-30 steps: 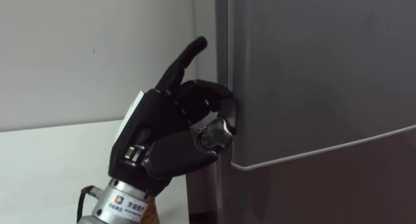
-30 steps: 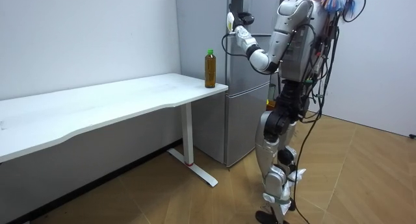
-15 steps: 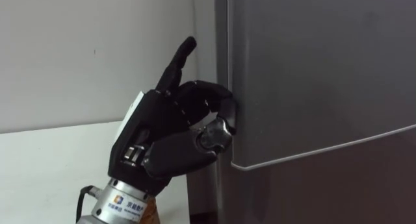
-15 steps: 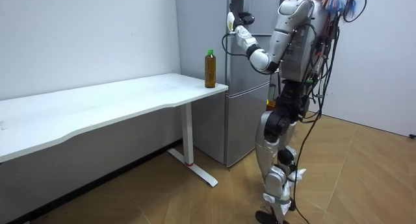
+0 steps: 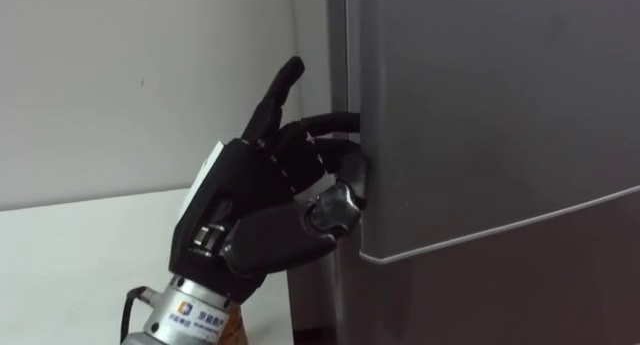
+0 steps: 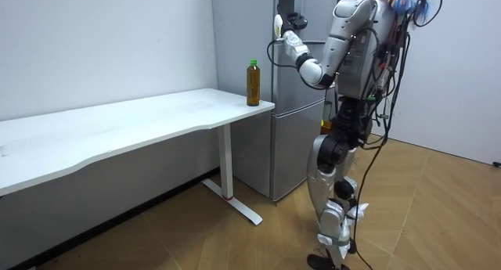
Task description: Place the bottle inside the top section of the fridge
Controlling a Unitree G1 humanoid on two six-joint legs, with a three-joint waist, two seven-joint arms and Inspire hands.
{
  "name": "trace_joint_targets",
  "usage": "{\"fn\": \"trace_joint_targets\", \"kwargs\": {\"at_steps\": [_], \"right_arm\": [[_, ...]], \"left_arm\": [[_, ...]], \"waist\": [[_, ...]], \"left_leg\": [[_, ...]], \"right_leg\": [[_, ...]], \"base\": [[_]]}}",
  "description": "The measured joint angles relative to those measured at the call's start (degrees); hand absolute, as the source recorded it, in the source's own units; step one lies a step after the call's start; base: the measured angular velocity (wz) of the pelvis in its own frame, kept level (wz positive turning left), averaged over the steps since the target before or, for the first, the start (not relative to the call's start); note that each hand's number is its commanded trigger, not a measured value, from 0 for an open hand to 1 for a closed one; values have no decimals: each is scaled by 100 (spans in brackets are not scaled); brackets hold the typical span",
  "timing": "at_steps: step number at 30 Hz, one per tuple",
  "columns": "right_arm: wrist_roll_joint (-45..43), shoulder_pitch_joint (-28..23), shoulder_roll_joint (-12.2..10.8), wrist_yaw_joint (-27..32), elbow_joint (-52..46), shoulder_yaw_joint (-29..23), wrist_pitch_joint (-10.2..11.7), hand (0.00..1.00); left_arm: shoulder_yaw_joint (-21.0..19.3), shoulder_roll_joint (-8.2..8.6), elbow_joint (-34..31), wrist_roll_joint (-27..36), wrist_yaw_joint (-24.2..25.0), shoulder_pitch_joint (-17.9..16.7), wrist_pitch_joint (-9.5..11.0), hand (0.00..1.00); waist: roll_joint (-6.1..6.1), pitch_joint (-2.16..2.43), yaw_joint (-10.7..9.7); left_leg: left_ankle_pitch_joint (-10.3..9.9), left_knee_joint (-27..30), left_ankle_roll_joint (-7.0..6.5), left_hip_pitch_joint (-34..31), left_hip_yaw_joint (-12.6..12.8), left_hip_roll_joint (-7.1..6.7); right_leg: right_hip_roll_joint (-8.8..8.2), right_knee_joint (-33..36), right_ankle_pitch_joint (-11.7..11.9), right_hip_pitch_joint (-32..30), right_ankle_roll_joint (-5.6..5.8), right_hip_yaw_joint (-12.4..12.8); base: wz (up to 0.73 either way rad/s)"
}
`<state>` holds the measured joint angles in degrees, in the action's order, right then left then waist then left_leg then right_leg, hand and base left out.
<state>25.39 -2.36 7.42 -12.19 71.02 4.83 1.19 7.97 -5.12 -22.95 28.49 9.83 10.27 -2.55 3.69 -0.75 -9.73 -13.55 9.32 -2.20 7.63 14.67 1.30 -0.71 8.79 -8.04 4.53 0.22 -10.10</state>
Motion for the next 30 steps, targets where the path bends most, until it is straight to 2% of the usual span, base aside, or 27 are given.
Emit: {"fn": "trace_joint_targets", "kwargs": {"at_steps": [6, 13, 17, 24, 27, 30], "right_arm": [[9, 32, 12, -45, -2, 1, 0, 0], [12, 61, 36, -64, -1, 3, -2, 0], [12, 74, 74, -121, -3, 2, -5, 0], [4, 79, 142, -125, -1, -35, -5, 0], [13, 108, 138, -121, 1, -64, -6, 0], [17, 114, 145, -105, 2, -64, -15, 0]], "left_arm": [[1, 17, -2, 9, 0, 1, -2, 0], [11, 17, -5, 11, 0, 1, 4, 0], [38, 15, -5, 10, 0, 1, -5, 0], [223, 17, -18, 21, 131, 10, 3, 0], [387, 23, -20, 139, 219, 18, 5, 0], [662, 25, -21, 139, 285, 200, -7, 0]], "waist": [[15, 11, -114], [40, 25, -152], [45, 28, -236], [55, 44, -285], [52, 43, -421], [12, 18, -452]], "left_leg": [[-10, -5, -47, -28, 122, -6], [-33, -5, -105, -27, 404, -7], [-38, -2, -147, -24, 459, -12], [-58, 14, -221, -17, 715, -15], [-69, 10, -246, -14, 760, -17], [-81, 14, -263, -13, 892, -17]], "right_leg": [[-11, -4, 89, -69, 40, 86], [-20, -5, 174, -162, 95, 240], [-24, -8, 243, -174, 102, 283], [-25, -6, 367, -256, 137, 418], [-26, -9, 406, -260, 152, 450], [-24, -14, 423, -272, 166, 508]], "base": [[-7], [-14], [-8], [-17], [-12], [-20]]}}
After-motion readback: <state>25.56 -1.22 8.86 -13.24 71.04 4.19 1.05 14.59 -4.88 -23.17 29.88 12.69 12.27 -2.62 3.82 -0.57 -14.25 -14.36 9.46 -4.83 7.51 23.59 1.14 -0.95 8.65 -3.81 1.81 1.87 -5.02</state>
